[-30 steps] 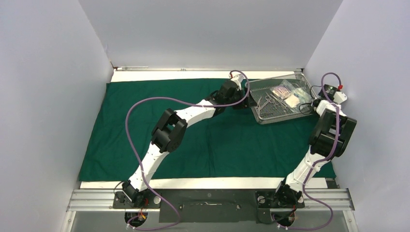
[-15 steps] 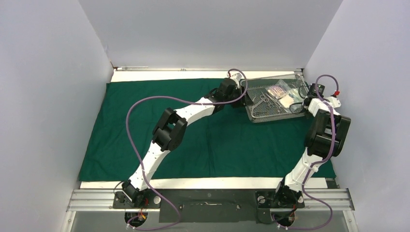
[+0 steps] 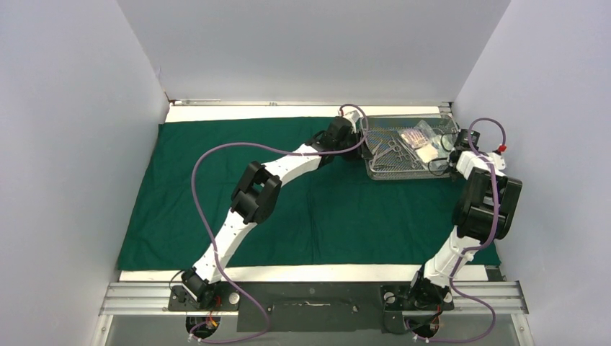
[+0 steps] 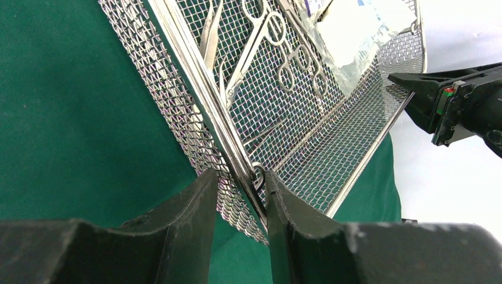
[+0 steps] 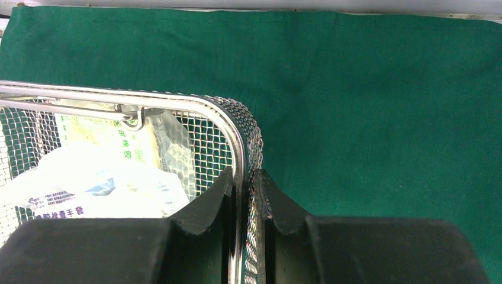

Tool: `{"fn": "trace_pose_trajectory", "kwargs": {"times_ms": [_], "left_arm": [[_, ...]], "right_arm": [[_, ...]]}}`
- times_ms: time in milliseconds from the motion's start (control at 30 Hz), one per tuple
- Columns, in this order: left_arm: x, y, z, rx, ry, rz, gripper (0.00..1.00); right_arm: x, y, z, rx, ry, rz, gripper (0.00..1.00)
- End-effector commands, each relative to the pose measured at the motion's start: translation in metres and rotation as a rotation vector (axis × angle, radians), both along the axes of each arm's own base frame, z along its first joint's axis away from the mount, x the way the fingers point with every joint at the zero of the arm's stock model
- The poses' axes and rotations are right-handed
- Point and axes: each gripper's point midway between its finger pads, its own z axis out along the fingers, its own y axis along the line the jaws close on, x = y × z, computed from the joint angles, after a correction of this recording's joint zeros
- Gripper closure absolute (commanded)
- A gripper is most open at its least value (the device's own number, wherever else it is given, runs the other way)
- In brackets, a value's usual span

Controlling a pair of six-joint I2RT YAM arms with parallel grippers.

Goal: Open and lay out the surgical kit
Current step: Move the container from the surgical kit.

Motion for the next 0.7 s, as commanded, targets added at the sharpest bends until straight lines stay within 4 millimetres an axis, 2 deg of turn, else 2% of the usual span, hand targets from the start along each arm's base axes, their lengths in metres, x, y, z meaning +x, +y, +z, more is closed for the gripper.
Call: {"fn": "trace_pose_trajectory", "kwargs": {"times_ms": [0,167,267,333,433,667], "left_arm": [[0.012,-0.011,0.015,-0.057,-0.052,-0.031,0.71],[0.012,-0.012,0.014,-0.069,-0.046,-0.045,0.7],[0.012,-0.006,0.015,-0.043,-0.054,-0.041,0.61],[0.017,0.003,0.022,-0.028,-0.069,-0.026,0.48],[0.026,0.021,0.044,-0.01,-0.112,-0.002,0.35],[0.055,0.067,0.098,0.014,-0.202,0.043,0.21]], "right_arm": [[-0.018,0.022,-0.015,0.083,0.058,0.0,0.95],[-0.013,0.02,-0.013,0.075,0.061,0.022,0.93],[-0.011,0.015,-0.003,0.039,0.055,0.029,0.71],[-0.009,0.009,0.008,0.0,0.052,0.04,0.52],[-0.005,-0.001,0.031,-0.066,0.052,0.065,0.36],[-0.004,-0.011,0.081,-0.174,0.032,0.124,0.2]]}}
